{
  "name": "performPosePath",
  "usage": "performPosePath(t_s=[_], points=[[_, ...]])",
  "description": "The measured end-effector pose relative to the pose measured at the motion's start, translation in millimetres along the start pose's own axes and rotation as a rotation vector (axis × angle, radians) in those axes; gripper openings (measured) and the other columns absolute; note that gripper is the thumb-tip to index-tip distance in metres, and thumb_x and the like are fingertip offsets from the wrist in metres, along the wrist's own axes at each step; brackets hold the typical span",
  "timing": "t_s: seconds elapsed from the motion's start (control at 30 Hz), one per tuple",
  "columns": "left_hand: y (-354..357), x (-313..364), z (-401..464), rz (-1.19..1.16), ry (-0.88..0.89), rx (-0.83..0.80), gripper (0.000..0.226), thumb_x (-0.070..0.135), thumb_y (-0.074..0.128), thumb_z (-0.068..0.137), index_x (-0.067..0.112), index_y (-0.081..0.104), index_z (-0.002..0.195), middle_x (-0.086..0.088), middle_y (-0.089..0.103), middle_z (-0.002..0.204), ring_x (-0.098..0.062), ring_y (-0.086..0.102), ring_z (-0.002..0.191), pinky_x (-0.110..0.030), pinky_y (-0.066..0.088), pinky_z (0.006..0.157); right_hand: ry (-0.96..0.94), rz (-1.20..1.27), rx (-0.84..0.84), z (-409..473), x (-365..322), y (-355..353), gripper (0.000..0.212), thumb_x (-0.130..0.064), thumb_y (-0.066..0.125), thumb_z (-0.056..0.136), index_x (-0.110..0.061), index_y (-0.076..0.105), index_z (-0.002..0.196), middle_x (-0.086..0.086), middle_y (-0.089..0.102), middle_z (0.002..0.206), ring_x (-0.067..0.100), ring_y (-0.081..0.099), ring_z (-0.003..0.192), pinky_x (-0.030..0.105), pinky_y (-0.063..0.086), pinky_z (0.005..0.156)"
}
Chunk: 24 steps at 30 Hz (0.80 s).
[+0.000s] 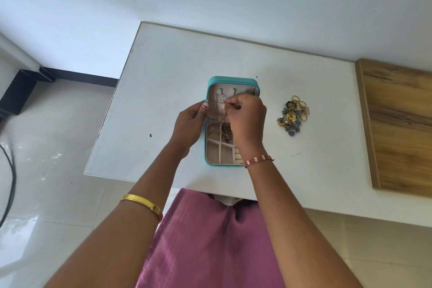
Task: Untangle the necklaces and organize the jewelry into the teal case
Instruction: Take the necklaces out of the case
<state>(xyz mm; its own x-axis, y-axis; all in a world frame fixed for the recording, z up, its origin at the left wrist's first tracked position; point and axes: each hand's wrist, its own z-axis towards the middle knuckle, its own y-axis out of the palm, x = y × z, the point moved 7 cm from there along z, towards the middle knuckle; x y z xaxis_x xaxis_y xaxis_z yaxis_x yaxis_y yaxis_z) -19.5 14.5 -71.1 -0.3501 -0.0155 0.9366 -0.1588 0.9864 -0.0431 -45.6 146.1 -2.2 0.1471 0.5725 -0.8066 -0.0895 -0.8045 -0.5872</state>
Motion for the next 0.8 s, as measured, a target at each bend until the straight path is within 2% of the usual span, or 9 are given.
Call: performPosePath(t_s=[0.13, 0.2, 0.3, 0.37, 0.43, 0.5, 0.57, 0.7, 0.8], points=[[0, -1, 0, 0.0, -0.006, 0.002, 0.028, 0.028, 0.04, 0.099, 0.021, 0.067, 0.106, 0.005, 0.07, 0.101, -0.015, 0.061, 0.105, -0.035, 0.044, 0.1, 0.008, -0.017, -0.045, 3, -2, 1, 0.007, -0.007, 0.068, 0.079, -0.003, 0.072, 0.084, 0.011, 0.072, 0.084, 0.021, 0.066, 0.08, 0.023, 0.049, 0.076], [-1, -2, 1, 0.008, -0.014, 0.009, 0.029, 0.029, 0.041, 0.099, 0.02, 0.067, 0.107, 0.002, 0.07, 0.104, -0.017, 0.06, 0.108, -0.036, 0.044, 0.101, 0.024, 0.014, -0.038, 4, -3, -2, 0.005, -0.007, 0.066, 0.079, -0.005, 0.071, 0.081, 0.008, 0.071, 0.081, 0.016, 0.063, 0.074, 0.019, 0.046, 0.071], [-2, -4, 1, 0.007, -0.019, 0.023, 0.029, 0.03, 0.042, 0.098, 0.02, 0.068, 0.105, 0.001, 0.07, 0.106, -0.018, 0.06, 0.109, -0.037, 0.044, 0.102, 0.049, 0.081, -0.012, 4, -3, -9, 0.004, -0.005, 0.066, 0.079, -0.005, 0.07, 0.079, 0.0, 0.064, 0.073, -0.001, 0.054, 0.061, 0.003, 0.039, 0.06], [-2, -4, 1, 0.002, -0.021, 0.025, 0.029, 0.029, 0.042, 0.098, 0.019, 0.068, 0.106, 0.0, 0.069, 0.106, -0.018, 0.06, 0.109, -0.037, 0.044, 0.101, 0.059, 0.113, 0.005, 3, -4, -11, 0.004, -0.004, 0.066, 0.079, -0.005, 0.069, 0.078, -0.002, 0.062, 0.07, -0.004, 0.052, 0.059, -0.001, 0.037, 0.059], [-2, -4, 1, -0.003, -0.018, 0.02, 0.028, 0.029, 0.042, 0.098, 0.021, 0.068, 0.104, 0.002, 0.07, 0.105, -0.017, 0.06, 0.108, -0.036, 0.044, 0.102, 0.067, 0.151, 0.016, 4, -5, -10, 0.005, -0.004, 0.065, 0.079, -0.006, 0.069, 0.077, 0.001, 0.065, 0.074, 0.005, 0.057, 0.065, 0.007, 0.044, 0.067], [-2, -3, 1, -0.002, -0.009, 0.008, 0.026, 0.028, 0.042, 0.098, 0.024, 0.068, 0.099, 0.004, 0.07, 0.102, -0.016, 0.06, 0.108, -0.035, 0.043, 0.102, 0.083, 0.204, 0.012, 6, -6, -4, 0.006, -0.005, 0.063, 0.079, -0.008, 0.067, 0.077, 0.006, 0.068, 0.078, 0.019, 0.064, 0.074, 0.029, 0.054, 0.076], [-2, -3, 1, -0.001, -0.001, 0.004, 0.026, 0.028, 0.042, 0.098, 0.024, 0.068, 0.098, 0.004, 0.07, 0.101, -0.017, 0.061, 0.107, -0.036, 0.043, 0.102, 0.085, 0.238, 0.002, 7, -7, 1, 0.007, -0.006, 0.063, 0.08, -0.011, 0.065, 0.076, 0.011, 0.07, 0.08, 0.028, 0.067, 0.075, 0.042, 0.057, 0.075], [-3, -3, 1, 0.0, -0.001, 0.013, 0.028, 0.028, 0.042, 0.098, 0.018, 0.067, 0.107, 0.001, 0.069, 0.103, -0.015, 0.06, 0.105, -0.034, 0.044, 0.1, 0.082, 0.311, 0.011, 6, -6, 3, 0.009, -0.005, 0.062, 0.083, -0.011, 0.063, 0.077, 0.016, 0.071, 0.085, 0.028, 0.068, 0.071, 0.035, 0.059, 0.065], [-2, -3, 1, 0.012, 0.001, 0.007, 0.029, 0.028, 0.042, 0.098, 0.016, 0.067, 0.109, 0.0, 0.069, 0.102, -0.014, 0.06, 0.102, -0.032, 0.044, 0.097, 0.059, 0.31, 0.076, 1, -5, 2, 0.006, -0.006, 0.063, 0.082, -0.009, 0.066, 0.078, 0.013, 0.072, 0.082, 0.027, 0.068, 0.073, 0.04, 0.058, 0.071]])
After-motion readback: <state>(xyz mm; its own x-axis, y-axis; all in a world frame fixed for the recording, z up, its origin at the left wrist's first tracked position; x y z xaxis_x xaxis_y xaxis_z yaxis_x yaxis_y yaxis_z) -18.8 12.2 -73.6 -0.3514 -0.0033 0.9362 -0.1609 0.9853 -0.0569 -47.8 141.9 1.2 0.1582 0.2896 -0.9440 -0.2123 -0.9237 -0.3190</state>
